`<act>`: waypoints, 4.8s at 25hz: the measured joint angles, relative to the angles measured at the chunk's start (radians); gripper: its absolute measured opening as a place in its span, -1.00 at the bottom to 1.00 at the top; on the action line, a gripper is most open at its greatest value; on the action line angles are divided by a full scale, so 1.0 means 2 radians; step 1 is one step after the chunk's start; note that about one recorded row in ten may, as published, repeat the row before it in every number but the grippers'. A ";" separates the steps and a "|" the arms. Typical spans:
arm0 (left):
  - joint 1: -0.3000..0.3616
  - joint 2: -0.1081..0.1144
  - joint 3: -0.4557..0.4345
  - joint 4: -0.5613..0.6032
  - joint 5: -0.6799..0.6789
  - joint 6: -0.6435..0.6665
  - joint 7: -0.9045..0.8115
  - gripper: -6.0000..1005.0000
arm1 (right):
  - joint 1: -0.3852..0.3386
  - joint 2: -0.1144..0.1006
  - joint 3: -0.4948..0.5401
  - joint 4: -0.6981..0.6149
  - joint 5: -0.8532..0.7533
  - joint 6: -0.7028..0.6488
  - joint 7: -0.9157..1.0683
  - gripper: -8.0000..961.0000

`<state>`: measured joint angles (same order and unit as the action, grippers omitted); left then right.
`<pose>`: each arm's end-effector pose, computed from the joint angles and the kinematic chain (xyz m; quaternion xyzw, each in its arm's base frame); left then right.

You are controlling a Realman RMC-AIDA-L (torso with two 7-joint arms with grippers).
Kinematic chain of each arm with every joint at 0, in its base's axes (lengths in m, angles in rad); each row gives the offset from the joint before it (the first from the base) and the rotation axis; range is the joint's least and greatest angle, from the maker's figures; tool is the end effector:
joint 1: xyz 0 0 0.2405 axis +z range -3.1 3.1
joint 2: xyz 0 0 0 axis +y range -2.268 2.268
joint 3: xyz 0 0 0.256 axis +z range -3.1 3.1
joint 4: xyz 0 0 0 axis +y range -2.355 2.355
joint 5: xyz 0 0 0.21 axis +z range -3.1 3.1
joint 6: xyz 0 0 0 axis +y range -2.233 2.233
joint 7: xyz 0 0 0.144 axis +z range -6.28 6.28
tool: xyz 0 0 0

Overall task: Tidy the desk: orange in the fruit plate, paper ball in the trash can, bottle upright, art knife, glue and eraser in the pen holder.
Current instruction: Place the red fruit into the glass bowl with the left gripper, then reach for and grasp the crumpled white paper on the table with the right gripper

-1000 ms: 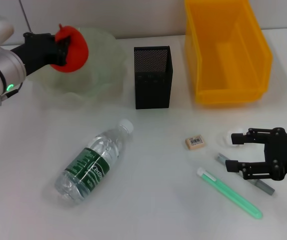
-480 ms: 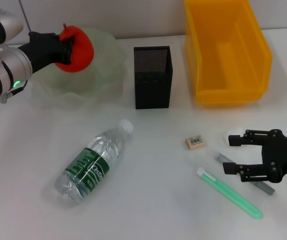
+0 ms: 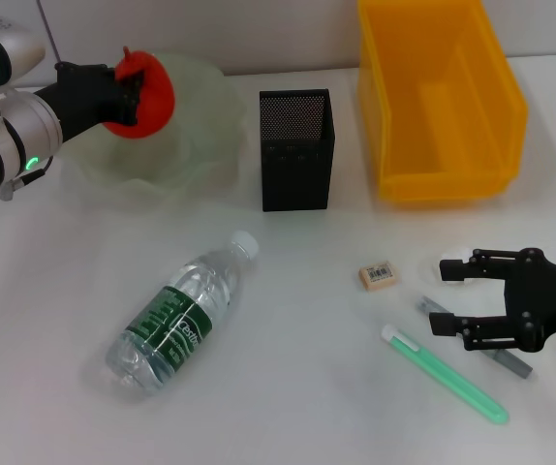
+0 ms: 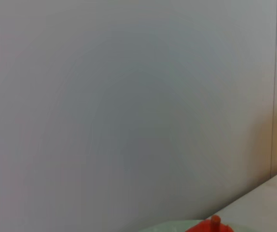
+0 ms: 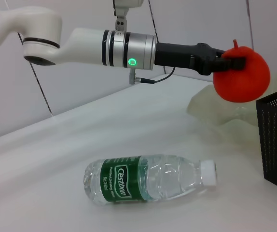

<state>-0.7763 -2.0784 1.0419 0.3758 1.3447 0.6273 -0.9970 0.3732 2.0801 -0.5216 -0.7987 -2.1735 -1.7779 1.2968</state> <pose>-0.2318 0.4523 -0.0297 -0.8689 -0.1990 -0.1627 0.4230 0.3096 0.2686 0.0316 -0.9454 0.2138 0.2106 0.1269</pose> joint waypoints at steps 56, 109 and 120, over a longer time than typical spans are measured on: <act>0.191 0.044 0.050 0.290 0.054 0.527 -0.166 0.59 | 0.020 0.000 -0.001 -0.005 -0.001 0.000 0.013 0.60; 0.223 0.016 0.050 0.262 0.059 0.584 -0.097 0.59 | 0.132 -0.001 -0.253 -0.301 -0.262 -0.008 0.510 0.60; 0.223 0.011 0.050 0.262 0.065 0.584 -0.097 0.59 | 0.136 -0.001 -0.279 -0.248 -0.280 0.045 0.509 0.60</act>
<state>-0.3308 -2.0570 1.1415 0.8989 1.4756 1.7947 -1.1901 0.6456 2.0775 -1.0786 -1.2943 -2.7328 -1.6878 2.3148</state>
